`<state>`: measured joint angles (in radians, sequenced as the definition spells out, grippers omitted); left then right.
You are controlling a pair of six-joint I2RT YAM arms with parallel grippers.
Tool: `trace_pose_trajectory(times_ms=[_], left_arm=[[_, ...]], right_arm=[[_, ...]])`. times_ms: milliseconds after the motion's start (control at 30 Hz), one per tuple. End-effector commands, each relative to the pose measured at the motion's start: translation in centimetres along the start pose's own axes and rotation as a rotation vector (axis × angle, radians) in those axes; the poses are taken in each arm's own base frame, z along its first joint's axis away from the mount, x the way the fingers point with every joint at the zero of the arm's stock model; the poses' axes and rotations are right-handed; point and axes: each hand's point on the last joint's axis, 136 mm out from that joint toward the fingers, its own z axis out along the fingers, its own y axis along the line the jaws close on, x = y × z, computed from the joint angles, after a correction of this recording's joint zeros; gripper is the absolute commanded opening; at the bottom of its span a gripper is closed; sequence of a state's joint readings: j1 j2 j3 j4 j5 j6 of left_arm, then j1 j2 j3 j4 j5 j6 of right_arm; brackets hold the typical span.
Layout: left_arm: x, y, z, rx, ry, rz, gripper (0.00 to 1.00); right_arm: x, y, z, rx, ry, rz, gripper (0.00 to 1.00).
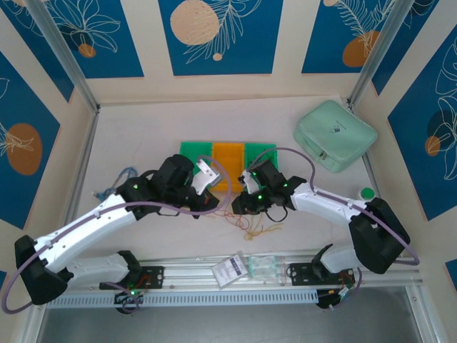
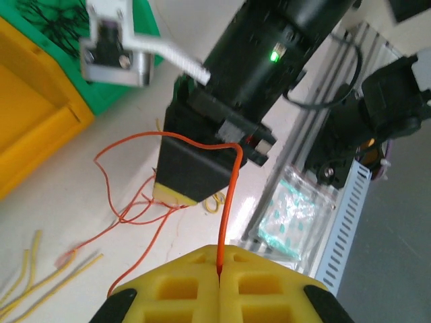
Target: Untangle the cables
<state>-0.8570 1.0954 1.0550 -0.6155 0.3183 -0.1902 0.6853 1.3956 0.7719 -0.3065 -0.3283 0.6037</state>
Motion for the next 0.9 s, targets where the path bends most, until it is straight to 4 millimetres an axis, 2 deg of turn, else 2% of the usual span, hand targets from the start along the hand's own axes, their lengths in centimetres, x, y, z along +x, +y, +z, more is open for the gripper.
trace_pose_trajectory(times_ms=[0,167,433,867], left_arm=[[-2.6,0.9,-3.1,-0.092,-0.110,-0.012,0.07],[-4.9,1.2,-6.2,-0.120,-0.217,-0.016,0.08],[-7.2,0.9,-8.9,-0.128,-0.290,0.002,0.08],[-11.6,1.1,-15.7,-0.285,-0.453,0.076,0.08]], right_arm=[[0.5,-0.9,0.9,0.012,0.026,0.044,0.23],[1.1,-2.1,2.2,0.031,0.065,0.078,0.23],[1.4,-3.7,3.7,0.057,0.104,0.112,0.23],[1.9,-5.3,5.0,0.076,0.144,0.147,0.23]])
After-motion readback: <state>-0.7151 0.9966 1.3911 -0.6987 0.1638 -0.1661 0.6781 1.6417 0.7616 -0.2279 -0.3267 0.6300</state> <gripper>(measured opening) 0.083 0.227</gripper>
